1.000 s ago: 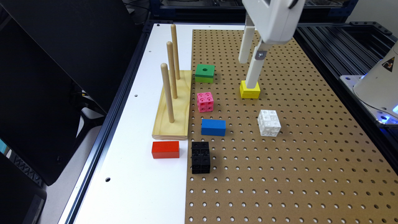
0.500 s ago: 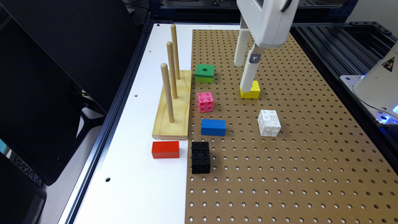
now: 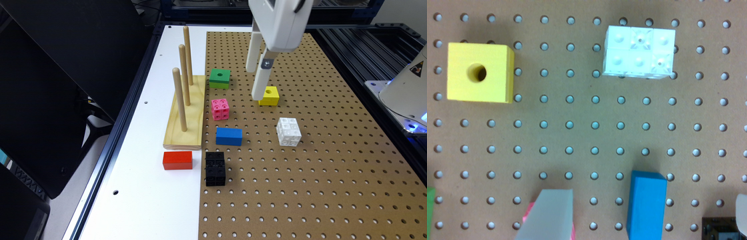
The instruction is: Pick up narrow blue stick.
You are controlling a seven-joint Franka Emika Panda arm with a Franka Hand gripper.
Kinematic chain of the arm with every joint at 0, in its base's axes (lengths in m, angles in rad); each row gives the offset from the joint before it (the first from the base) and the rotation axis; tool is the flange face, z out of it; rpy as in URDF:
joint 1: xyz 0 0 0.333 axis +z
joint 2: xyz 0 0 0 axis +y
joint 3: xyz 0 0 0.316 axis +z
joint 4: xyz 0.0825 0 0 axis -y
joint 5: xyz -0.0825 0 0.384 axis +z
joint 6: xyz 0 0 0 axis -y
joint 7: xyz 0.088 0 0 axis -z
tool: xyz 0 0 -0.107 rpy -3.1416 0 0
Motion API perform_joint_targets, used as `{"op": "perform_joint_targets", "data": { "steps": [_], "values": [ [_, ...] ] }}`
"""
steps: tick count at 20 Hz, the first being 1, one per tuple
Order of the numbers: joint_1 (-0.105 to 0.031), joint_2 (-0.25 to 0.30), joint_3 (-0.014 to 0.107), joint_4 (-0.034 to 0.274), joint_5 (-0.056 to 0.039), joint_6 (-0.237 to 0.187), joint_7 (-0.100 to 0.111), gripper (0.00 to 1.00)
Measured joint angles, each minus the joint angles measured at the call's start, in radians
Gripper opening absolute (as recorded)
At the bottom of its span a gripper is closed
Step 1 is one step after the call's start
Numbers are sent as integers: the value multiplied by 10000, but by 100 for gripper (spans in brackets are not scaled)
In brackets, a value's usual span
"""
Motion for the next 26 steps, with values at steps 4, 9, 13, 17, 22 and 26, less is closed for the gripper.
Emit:
{"op": "perform_joint_targets", "data": {
  "steps": [4,9,13,17,22,26],
  "values": [
    [-6,406,0,164,-7,114,0,100],
    [-8,912,-1,178,-22,558,0,100],
    [-1,1099,1,200,-24,739,0,100],
    [1,1099,11,231,-24,739,1,100],
    [1,1099,15,236,-24,739,1,100],
    [2,1179,18,236,-24,766,1,100]
  ]
}}
